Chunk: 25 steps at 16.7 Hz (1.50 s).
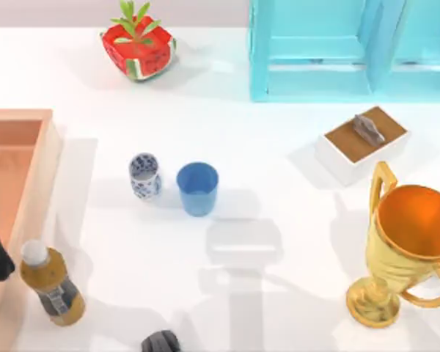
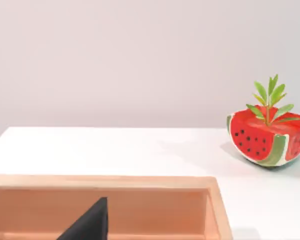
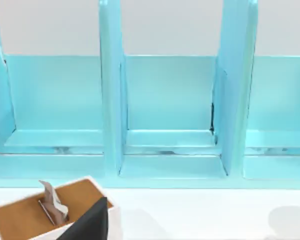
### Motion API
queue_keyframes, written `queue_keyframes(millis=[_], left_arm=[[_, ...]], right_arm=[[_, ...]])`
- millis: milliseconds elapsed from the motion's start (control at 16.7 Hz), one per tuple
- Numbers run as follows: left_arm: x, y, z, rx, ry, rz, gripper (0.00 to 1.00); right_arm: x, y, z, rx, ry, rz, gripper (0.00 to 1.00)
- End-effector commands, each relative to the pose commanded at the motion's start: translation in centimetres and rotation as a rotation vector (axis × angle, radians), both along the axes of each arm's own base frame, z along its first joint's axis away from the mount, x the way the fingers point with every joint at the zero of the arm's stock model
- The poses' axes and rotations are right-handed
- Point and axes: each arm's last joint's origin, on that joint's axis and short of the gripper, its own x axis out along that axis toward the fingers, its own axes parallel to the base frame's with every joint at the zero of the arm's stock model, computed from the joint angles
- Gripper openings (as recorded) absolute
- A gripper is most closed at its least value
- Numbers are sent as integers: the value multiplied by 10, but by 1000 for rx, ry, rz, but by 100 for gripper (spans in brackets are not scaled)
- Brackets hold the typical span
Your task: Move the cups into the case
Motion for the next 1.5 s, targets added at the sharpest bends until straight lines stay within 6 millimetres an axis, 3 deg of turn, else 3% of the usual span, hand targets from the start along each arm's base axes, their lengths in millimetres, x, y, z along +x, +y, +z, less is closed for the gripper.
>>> queue_keyframes(millis=[180,360,720,900,1140,1320,1500], left_arm=[[0,0,2,-2,6,-2,100],[1,-2,17,-18,66,-18,100],[25,-12,83,-79,340,-80,100],[56,-23,120,-106,530,-109,100],[118,-50,154,-121,809,-129,100],[171,-80,159,-112,1020,-125,100],[219,-114,147,-86,1214,-104,100]], right_arm=[[0,0,0,0,0,0,100],[0,0,0,0,0,0,100],[0,0,0,0,0,0,100],[0,0,0,0,0,0,100],[0,0,0,0,0,0,100],[0,0,0,0,0,0,100],[0,0,0,0,0,0,100]])
